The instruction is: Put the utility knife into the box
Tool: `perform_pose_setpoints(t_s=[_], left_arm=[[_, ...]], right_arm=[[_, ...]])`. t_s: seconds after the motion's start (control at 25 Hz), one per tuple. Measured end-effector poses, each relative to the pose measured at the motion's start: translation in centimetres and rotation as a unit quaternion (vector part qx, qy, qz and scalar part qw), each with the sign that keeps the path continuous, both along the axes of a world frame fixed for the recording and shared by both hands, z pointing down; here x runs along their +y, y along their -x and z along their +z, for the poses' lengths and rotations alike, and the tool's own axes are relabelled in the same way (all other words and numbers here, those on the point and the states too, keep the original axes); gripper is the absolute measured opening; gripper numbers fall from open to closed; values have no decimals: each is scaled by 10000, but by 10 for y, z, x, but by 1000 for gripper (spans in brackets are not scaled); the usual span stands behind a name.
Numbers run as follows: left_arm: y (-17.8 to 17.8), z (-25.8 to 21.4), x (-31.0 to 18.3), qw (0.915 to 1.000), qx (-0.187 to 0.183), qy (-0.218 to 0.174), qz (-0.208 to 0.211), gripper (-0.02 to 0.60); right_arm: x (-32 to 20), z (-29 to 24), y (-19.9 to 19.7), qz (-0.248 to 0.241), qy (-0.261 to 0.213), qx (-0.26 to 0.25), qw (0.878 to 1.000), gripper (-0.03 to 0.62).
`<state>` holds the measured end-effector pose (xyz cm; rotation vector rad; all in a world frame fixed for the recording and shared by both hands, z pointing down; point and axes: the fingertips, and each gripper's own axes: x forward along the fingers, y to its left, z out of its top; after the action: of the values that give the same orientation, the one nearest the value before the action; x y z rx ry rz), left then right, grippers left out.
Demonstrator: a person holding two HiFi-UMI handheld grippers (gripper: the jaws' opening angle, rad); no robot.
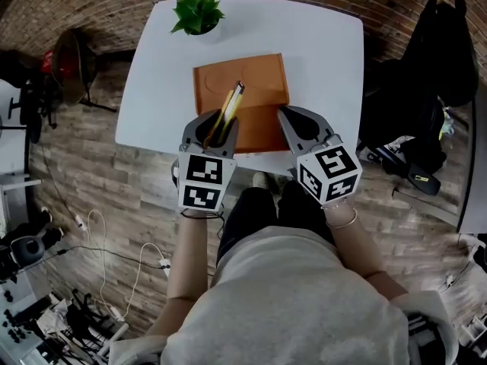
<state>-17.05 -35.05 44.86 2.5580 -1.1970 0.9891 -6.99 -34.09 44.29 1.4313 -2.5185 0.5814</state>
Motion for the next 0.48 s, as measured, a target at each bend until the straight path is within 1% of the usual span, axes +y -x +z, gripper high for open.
perform_pose_setpoints(t_s=[0.12,0.24,0.36,0.48], left_arm=[[-5,13,-3,9989,-284,-10,385,127],[-9,28,0,9955,-545,30,781,127],[-16,38,5,9917,-567,91,1152,127],[-26,48,9,9850,-618,164,1600,127]], right_arm=[[1,10,-6,106,144,30,9998,-2],[5,20,-14,279,275,34,9992,-2],[9,27,-23,468,339,21,9983,-2],[12,32,-29,587,379,28,9976,-2]])
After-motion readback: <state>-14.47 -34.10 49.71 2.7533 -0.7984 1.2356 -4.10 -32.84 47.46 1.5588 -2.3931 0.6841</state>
